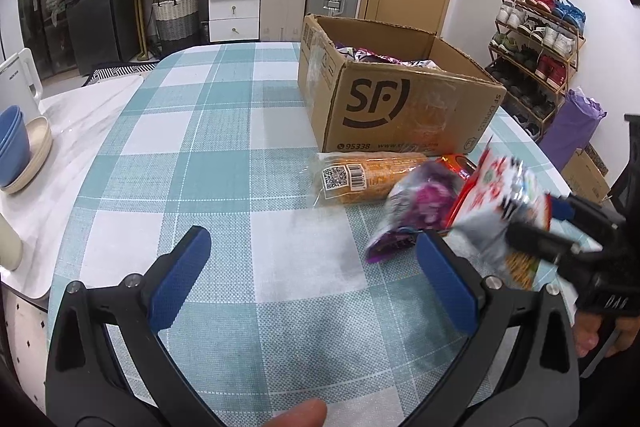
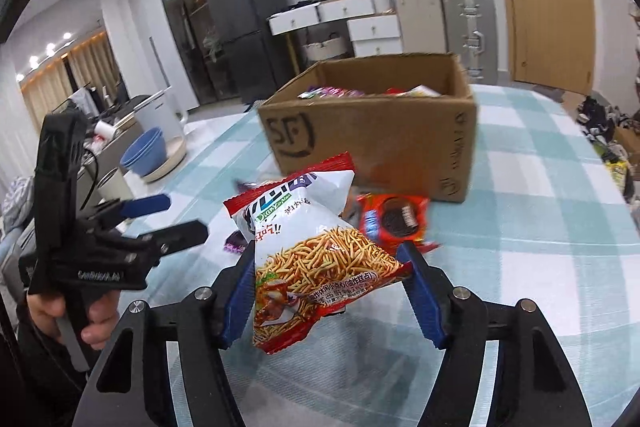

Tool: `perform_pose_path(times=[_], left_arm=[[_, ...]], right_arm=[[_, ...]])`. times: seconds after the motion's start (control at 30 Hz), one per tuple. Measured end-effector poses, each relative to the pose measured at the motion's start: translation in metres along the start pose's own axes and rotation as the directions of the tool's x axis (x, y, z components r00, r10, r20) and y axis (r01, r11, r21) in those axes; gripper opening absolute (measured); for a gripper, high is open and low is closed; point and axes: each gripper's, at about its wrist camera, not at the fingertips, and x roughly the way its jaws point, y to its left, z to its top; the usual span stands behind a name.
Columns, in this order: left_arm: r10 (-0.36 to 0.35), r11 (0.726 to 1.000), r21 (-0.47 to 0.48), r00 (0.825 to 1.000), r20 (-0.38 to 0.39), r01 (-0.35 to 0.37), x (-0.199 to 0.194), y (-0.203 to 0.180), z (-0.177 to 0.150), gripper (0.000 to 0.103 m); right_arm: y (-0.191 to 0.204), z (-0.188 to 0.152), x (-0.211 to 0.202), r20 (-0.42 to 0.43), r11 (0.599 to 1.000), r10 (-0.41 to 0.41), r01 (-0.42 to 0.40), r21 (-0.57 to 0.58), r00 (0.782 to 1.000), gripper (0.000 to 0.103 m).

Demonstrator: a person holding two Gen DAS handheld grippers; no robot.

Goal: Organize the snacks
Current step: 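Grasp the second white-red noodle snack bag with the right tool and lift it, then grasp the pink candy bag with the left tool while the right tool holds the noodle bag raised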

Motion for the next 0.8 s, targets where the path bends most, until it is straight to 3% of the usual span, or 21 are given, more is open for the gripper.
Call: perform_pose_path(times=[0.6,0.8], left_arm=[[-0.055,0.993,0.103,0.998,-0.035,0.059,0.017,-0.044,-0.004,0.102],[0.000,0.986,0.169,0.999,-0.032,0.005,0.030,-0.065,-0.002,0.102]], right_arm=[[-0.048,0.012,-0.030,0.065,0.993,-0.063,0.056,0.102,0.996,0.069],[-0.051,0.011,-0.030,0.058,0.992,-0.067,0.060,0.108,0.996,0.069]])
